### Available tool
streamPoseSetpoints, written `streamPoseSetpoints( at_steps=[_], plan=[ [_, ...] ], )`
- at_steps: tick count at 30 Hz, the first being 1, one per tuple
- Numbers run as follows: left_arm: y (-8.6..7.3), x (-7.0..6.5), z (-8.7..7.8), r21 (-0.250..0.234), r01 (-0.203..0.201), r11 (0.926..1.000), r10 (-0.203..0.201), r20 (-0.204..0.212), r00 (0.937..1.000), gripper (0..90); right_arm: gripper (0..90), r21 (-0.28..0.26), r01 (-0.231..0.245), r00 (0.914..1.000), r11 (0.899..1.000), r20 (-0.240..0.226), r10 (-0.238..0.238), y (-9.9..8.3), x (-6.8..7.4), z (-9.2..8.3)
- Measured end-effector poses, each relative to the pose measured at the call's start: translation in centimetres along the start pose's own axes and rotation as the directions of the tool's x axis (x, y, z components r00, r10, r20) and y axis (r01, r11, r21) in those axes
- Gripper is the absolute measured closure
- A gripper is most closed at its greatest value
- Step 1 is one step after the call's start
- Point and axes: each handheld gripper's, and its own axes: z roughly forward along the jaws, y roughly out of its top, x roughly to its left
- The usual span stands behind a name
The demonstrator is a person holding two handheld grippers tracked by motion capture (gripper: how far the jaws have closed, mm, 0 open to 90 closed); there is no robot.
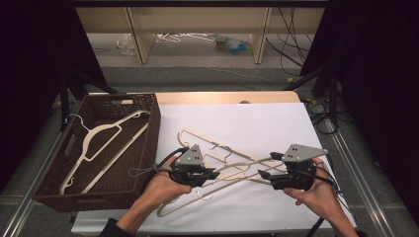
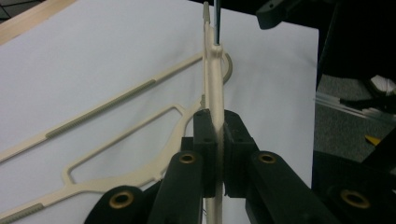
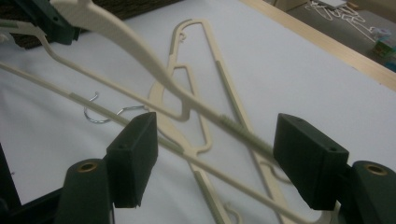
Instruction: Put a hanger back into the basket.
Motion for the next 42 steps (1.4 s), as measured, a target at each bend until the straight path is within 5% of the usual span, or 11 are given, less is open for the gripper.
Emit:
streamPoseSetpoints(
  at_steps=[12, 18, 26, 33, 36, 39, 40, 41, 42],
  plan=[
    [2.0, 0.8, -5.2, -0.130, 0.086, 0.9877, -0.097, -0.076, 0.9924, 85.8, 29.1, -0.137, -0.006, 0.9992, 0.991, 0.039, 0.011, 0.4, 0.4, -1.1],
    [3.3, 1.0, -7.9, -0.167, 0.102, 0.9807, -0.118, -0.091, 0.9888, 85.8, 27.0, -0.104, -0.017, 0.9997, 0.994, 0.013, 0.018, -0.5, 0.8, -0.2],
    [4.9, 2.0, -13.0, -0.255, 0.129, 0.9584, -0.160, -0.105, 0.9815, 85.8, 26.7, -0.074, -0.023, 0.9997, 0.997, 0.001, 0.023, -1.2, 1.1, 0.6],
    [4.8, 3.5, -18.0, -0.309, 0.154, 0.9383, -0.208, -0.150, 0.9664, 85.8, 26.7, -0.064, -0.025, 0.9997, 0.998, -0.006, 0.024, -1.6, 1.0, 0.8],
    [4.1, 4.4, -20.0, -0.330, 0.163, 0.9298, -0.234, -0.188, 0.9540, 85.8, 26.7, -0.056, -0.026, 0.9996, 0.998, -0.011, 0.026, -1.7, 1.1, 0.9],
    [3.0, 5.5, -21.9, -0.360, 0.189, 0.9136, -0.279, -0.218, 0.9352, 85.8, 26.7, -0.051, -0.023, 0.9997, 0.998, -0.008, 0.023, -1.9, 1.1, 1.0],
    [2.7, 7.9, -23.6, -0.262, -0.100, 0.9599, -0.014, -0.403, 0.9151, 85.8, 26.7, -0.050, -0.024, 0.9997, 0.998, -0.009, 0.024, -1.9, 1.1, 1.0],
    [2.2, 8.4, -24.3, -0.267, -0.111, 0.9572, 0.004, -0.372, 0.9283, 85.8, 26.7, -0.050, -0.025, 0.9996, 0.998, -0.010, 0.025, -1.9, 1.1, 1.0],
    [1.7, 6.4, -23.5, -0.387, 0.210, 0.8978, -0.316, -0.234, 0.9193, 85.8, 26.7, -0.040, -0.032, 0.9994, 0.999, -0.015, 0.032, -2.0, 1.1, 1.1]
  ],
)
